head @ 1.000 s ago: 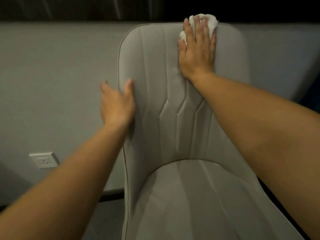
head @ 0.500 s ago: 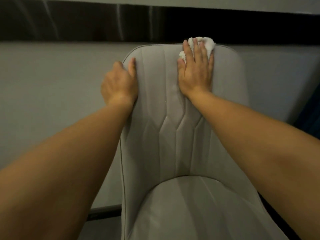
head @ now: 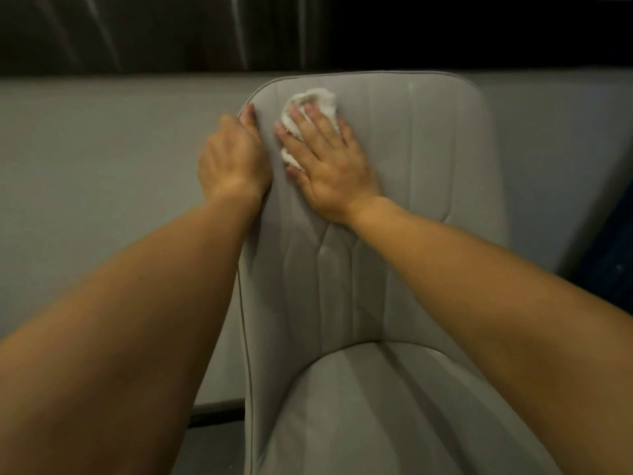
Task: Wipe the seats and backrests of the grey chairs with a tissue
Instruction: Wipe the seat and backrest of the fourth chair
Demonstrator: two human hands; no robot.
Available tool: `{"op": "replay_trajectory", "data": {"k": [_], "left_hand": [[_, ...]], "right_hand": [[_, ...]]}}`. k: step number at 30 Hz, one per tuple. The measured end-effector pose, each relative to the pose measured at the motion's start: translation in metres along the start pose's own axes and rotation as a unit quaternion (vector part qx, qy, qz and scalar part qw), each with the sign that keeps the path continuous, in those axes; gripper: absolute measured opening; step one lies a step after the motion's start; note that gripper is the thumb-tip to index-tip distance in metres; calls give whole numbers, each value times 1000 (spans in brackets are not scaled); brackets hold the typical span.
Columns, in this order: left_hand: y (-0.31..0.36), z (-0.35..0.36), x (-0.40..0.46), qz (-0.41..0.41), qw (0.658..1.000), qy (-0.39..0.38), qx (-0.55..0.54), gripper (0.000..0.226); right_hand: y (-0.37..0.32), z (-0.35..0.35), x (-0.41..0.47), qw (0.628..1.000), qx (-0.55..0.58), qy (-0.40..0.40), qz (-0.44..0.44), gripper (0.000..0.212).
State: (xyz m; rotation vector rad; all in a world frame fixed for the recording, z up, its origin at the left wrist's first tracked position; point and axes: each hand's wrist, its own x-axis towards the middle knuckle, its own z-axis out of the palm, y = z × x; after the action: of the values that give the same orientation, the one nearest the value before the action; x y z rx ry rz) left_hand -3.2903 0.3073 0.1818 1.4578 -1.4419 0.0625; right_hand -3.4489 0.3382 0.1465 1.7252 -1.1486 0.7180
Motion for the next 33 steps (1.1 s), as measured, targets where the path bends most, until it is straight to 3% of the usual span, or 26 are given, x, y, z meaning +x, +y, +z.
{"op": "replay_trajectory", "data": {"k": [4, 8, 12, 16, 19, 22, 24, 26, 28, 33], "left_hand": [[-2, 3, 2, -5, 1000, -2, 1, 61], [-2, 4, 1, -8, 1000, -2, -14, 59], [-2, 4, 3, -11, 1000, -9, -14, 60], [-2, 4, 3, -1, 1000, -10, -10, 62], [-3, 2, 3, 2, 1000, -11, -12, 61], [-4, 0, 3, 11, 1000, -12, -21, 60], [-3, -1, 2, 15, 999, -20, -23, 59], [-3, -2, 2, 19, 999, -22, -20, 60], [-3, -1, 3, 21, 999, -22, -13, 60], [-5, 0, 4, 21, 1000, -21, 2, 62]], "right_hand": [[44, -1, -44, 989, -49, 19, 139, 53], [57, -3, -69, 943, -66, 12, 325, 58], [20, 0, -58, 896, 39, 107, 430, 52], [-69, 8, -61, 900, 203, 128, 363, 45], [-153, 6, -84, 901, 306, 73, 298, 49], [-183, 4, -107, 907, 342, 36, 245, 54], [-167, 2, -116, 938, 300, 17, 173, 53], [-132, 5, -121, 979, 190, -16, 74, 50], [-84, 10, -124, 996, 68, -47, 23, 47], [45, -5, -127, 986, -65, -95, 124, 54]]}}
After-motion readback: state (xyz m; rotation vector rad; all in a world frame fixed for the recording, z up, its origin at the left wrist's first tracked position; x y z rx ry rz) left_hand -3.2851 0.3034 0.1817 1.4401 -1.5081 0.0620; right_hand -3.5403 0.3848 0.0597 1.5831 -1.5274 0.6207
